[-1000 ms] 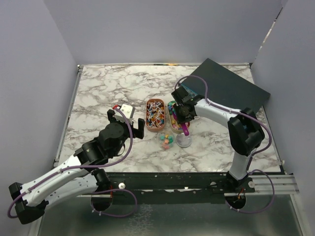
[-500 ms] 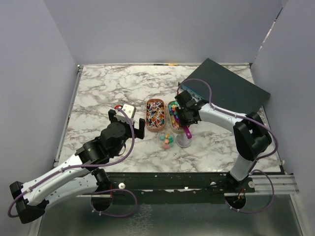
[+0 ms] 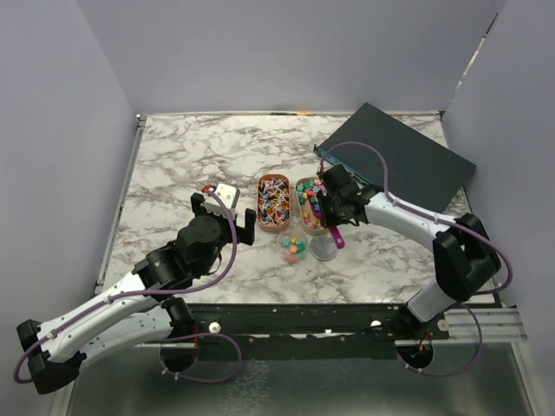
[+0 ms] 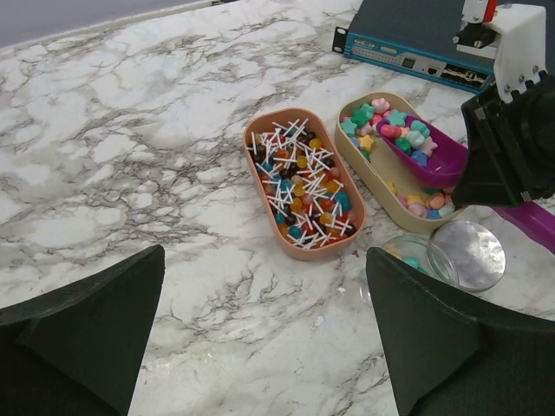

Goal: Pack the candies
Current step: Scoop the fake candies from the storage box, then place the fake candies in the packing bottle.

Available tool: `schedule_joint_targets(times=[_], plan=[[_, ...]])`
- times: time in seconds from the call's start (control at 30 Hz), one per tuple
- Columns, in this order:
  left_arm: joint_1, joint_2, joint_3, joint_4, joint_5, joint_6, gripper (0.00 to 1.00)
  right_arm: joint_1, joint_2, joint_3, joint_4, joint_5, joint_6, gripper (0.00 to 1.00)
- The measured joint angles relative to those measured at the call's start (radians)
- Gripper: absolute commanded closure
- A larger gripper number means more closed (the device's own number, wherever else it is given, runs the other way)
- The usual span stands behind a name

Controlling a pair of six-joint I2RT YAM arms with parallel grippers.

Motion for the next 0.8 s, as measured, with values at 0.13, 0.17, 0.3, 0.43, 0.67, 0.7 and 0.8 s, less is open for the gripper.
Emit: schedule_joint_targets(times=[0.13,0.17,0.3,0.43,0.67,0.7,0.8], plan=[[0.0,0.0,0.0,0.0,0.001,-0.001,0.01,0.0,-0.06,-0.04,0.015,-0.003,-0.006,0.99],[0.0,0.0,0.0,0.0,0.002,-0.001,0.01,0.0,-0.076,-0.05,0.019,-0.005,-0.01,0.99],[0.0,0.004,0.0,0.0,0.005,-0.006,0.01,0.0,-0.154,-0.098,0.047,-0.021,-0.035,0.99],[0.0,0.006,0.0,0.0,0.007,-0.013,0.01,0.0,-0.238,-0.14,0.069,-0.039,-0.075,0.99],[0.0,0.006,0.0,-0.002,0.026,-0.035,0.01,0.002,-0.424,-0.24,0.145,-0.13,-0.186,0.99],[0.0,0.006,0.0,-0.002,0.031,-0.039,0.01,0.003,-0.454,-0.257,0.158,-0.152,-0.211,0.99],[0.0,0.007,0.0,-0.003,0.039,-0.043,0.01,0.004,-0.533,-0.297,0.182,-0.216,-0.293,0.99]])
